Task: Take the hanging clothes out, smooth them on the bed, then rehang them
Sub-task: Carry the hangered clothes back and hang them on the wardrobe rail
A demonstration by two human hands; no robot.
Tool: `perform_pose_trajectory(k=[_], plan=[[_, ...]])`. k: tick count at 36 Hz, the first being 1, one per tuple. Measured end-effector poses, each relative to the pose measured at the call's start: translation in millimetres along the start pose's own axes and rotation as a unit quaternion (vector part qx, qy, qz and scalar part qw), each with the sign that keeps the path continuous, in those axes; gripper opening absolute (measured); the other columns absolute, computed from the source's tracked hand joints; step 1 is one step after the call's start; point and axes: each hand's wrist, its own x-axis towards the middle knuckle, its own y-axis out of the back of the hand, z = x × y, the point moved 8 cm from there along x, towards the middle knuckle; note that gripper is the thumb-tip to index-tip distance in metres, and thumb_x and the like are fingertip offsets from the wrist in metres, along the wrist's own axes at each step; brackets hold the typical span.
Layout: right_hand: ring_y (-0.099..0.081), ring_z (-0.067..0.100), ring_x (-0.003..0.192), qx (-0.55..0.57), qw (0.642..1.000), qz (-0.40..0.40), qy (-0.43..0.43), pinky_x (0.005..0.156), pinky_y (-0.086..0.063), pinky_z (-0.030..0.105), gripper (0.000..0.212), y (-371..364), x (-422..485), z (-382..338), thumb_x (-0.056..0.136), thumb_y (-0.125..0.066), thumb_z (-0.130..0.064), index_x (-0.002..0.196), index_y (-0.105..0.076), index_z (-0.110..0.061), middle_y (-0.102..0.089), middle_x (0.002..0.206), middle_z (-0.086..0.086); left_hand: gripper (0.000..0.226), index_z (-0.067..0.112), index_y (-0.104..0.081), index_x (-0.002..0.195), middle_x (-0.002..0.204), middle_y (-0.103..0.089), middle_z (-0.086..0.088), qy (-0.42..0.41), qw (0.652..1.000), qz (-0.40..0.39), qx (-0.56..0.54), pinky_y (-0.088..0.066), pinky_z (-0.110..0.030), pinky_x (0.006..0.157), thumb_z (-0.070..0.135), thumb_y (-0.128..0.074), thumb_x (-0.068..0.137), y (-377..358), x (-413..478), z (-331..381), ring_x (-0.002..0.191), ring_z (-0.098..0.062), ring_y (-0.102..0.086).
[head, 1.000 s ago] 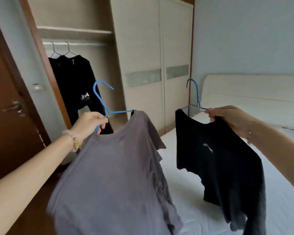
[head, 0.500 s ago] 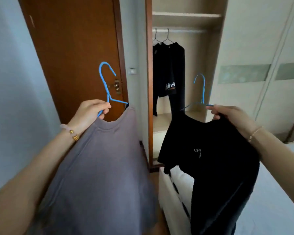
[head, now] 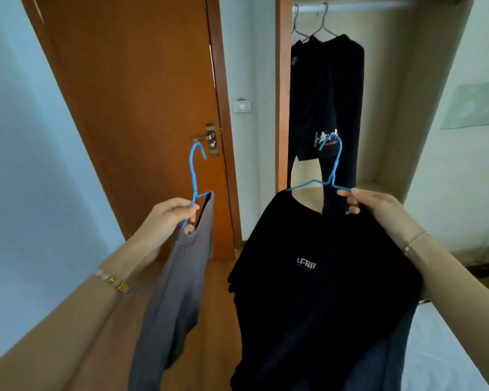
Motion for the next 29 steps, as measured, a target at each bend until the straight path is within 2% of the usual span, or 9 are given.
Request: perform_pose_trajectory(k=[2,5,9,11,15,20,22,25,29], plan=[[-0.043,0.011,0.059,0.004,1.000,0.018,0.008,0.062,-0.039,0.021,0.028,3.3,28.0,-0.8,0.090,-0.057,-0.029,0.090,-0.066,-0.003,-0.050,0.060,-0.004,0.017,0.011,-0.066,0.098,0.076,-0.057,-0.003,0.006,1.000,-0.008,-0.015,-0.043,-0.010,0.045,0.005,-0.050,0.094,-5.0,26.7,-3.3,0.056,-0.009,-0.051],[-0.044,0.009,0.054,-0.009,0.998,0.051,0.023,0.060,-0.040,0.020,0.024,13.8,66.3,-3.5,0.095,-0.047,-0.018,0.091,-0.061,0.001,-0.053,0.054,-0.008,0.021,0.017,-0.068,0.096,0.080,-0.063,-0.001,0.005,0.999,-0.028,-0.032,-0.046,-0.014,0.054,0.004,-0.052,0.093,-16.1,66.9,-6.9,0.062,-0.007,-0.054],[-0.047,0.006,0.048,-0.010,0.994,0.102,0.026,0.051,-0.042,0.014,0.022,33.7,106.7,1.2,0.095,-0.048,-0.017,0.087,-0.064,-0.004,-0.052,0.048,-0.009,0.022,0.013,-0.068,0.100,0.080,-0.065,-0.003,-0.008,0.998,-0.052,-0.047,-0.045,-0.009,0.049,-0.001,-0.053,0.091,-42.0,123.9,-15.3,0.050,0.005,-0.058],[-0.048,0.003,0.044,-0.031,0.991,0.126,0.026,0.048,-0.042,0.011,0.023,46.5,127.4,8.2,0.094,-0.050,-0.019,0.084,-0.065,-0.005,-0.053,0.047,-0.009,0.023,0.011,-0.067,0.101,0.078,-0.067,-0.002,-0.015,0.996,-0.076,-0.051,-0.046,-0.006,0.049,-0.003,-0.053,0.090,-61.0,154.4,-20.6,0.052,0.008,-0.061],[-0.047,0.000,0.041,-0.086,0.979,0.183,0.030,0.045,-0.039,0.006,0.035,71.7,165.8,21.4,0.090,-0.056,-0.022,0.099,-0.065,0.011,-0.049,0.054,-0.005,0.027,0.018,-0.071,0.089,0.064,-0.072,0.009,-0.028,0.988,-0.145,-0.042,-0.047,-0.011,0.057,-0.004,-0.055,0.088,-107.1,221.0,-34.0,0.063,-0.002,-0.061],[-0.042,0.001,0.039,-0.113,0.958,0.264,0.009,0.042,-0.034,0.012,0.040,100.1,217.9,35.0,0.090,-0.056,-0.021,0.102,-0.060,0.017,-0.049,0.059,0.000,0.029,0.022,-0.071,0.090,0.064,-0.071,0.009,-0.044,0.964,-0.262,-0.031,-0.043,-0.010,0.054,-0.002,-0.054,0.089,-178.6,304.2,-33.7,0.044,0.001,-0.051],[-0.042,0.012,0.049,-0.094,0.952,0.293,0.000,0.050,-0.036,0.021,0.035,109.1,238.5,33.4,0.085,-0.062,-0.026,0.094,-0.068,0.007,-0.048,0.062,0.002,0.030,0.023,-0.070,0.090,0.064,-0.071,0.009,-0.046,0.952,-0.302,-0.035,-0.042,-0.009,0.051,-0.001,-0.053,0.090,-204.1,337.5,-27.3,0.044,0.001,-0.049],[-0.040,0.020,0.055,-0.086,0.936,0.341,-0.003,0.056,-0.033,0.032,0.052,126.9,263.2,23.5,0.071,-0.072,-0.036,0.089,-0.063,0.011,-0.046,0.066,0.008,0.030,0.021,-0.071,0.093,0.066,-0.071,0.006,-0.055,0.936,-0.345,-0.053,-0.043,-0.011,0.050,-0.002,-0.053,0.089,-239.1,384.3,-13.4,0.051,-0.006,-0.050],[-0.043,0.014,0.053,-0.064,0.923,0.379,0.022,0.050,-0.037,0.022,0.025,148.6,284.0,15.0,0.089,-0.058,-0.018,0.095,-0.064,0.005,-0.048,0.064,0.003,0.031,0.018,-0.070,0.096,0.066,-0.070,0.005,-0.064,0.916,-0.384,-0.101,-0.041,-0.012,0.047,-0.006,-0.050,0.090,-289.8,430.9,8.5,0.047,-0.005,-0.046]])
